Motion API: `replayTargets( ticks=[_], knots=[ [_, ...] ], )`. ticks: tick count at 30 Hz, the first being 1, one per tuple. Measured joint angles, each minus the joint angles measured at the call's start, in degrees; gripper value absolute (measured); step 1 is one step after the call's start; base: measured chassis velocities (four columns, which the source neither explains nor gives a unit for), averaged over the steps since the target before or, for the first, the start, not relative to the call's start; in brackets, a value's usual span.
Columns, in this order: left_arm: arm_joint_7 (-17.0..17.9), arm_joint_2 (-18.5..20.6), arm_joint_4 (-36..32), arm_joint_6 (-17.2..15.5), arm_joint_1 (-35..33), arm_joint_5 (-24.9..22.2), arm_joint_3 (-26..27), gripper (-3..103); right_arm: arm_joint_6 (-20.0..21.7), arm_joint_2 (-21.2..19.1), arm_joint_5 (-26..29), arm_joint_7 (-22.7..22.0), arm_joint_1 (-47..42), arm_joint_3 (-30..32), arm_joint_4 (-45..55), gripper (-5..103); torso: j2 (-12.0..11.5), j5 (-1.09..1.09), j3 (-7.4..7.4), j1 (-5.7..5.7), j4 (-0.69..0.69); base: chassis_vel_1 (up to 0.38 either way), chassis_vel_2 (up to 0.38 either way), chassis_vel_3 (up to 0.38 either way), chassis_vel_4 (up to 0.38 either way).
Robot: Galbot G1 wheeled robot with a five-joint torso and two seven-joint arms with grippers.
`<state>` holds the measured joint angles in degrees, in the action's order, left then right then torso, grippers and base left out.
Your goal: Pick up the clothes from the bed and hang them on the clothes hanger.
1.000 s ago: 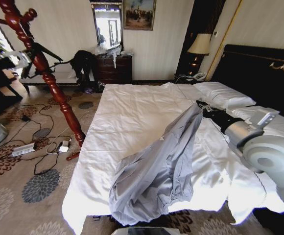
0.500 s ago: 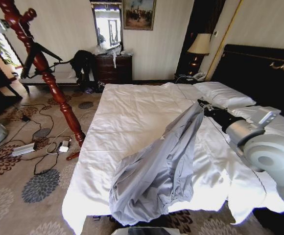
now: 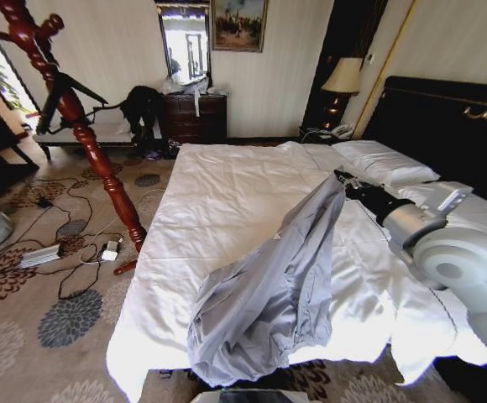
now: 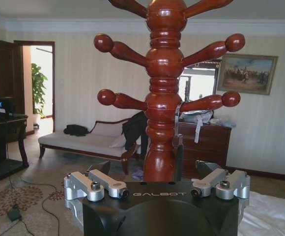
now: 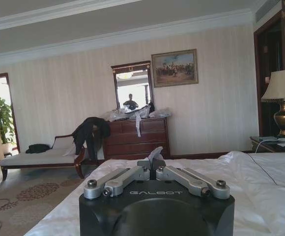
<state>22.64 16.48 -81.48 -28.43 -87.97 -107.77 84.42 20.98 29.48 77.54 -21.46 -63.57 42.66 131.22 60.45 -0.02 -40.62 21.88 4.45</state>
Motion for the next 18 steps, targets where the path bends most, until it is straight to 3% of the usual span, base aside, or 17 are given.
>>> replayTargets(
  ticks=[8,12,18],
  knots=[
    [-3.2,6.7,7.0,-0.1,-5.4,-2.4,2.9,100,0.0,0.1,0.2,0.0,-0.4,0.8,0.8,1,0.0,0.04,0.00,0.00,0.01,0.000,0.000,0.000,0.000],
    [-4.3,11.2,12.7,0.2,-14.5,-2.8,8.3,100,-0.1,0.0,0.2,-0.1,-1.6,2.0,1.4,1,0.0,0.03,0.00,0.00,0.01,0.000,0.000,0.000,0.000],
    [-4.3,14.9,18.2,0.2,-22.5,-2.1,13.9,100,-0.1,-0.1,0.2,-0.4,-2.7,2.8,1.8,1,0.0,0.02,-0.01,0.01,0.03,0.000,0.000,0.000,0.000]
  ],
)
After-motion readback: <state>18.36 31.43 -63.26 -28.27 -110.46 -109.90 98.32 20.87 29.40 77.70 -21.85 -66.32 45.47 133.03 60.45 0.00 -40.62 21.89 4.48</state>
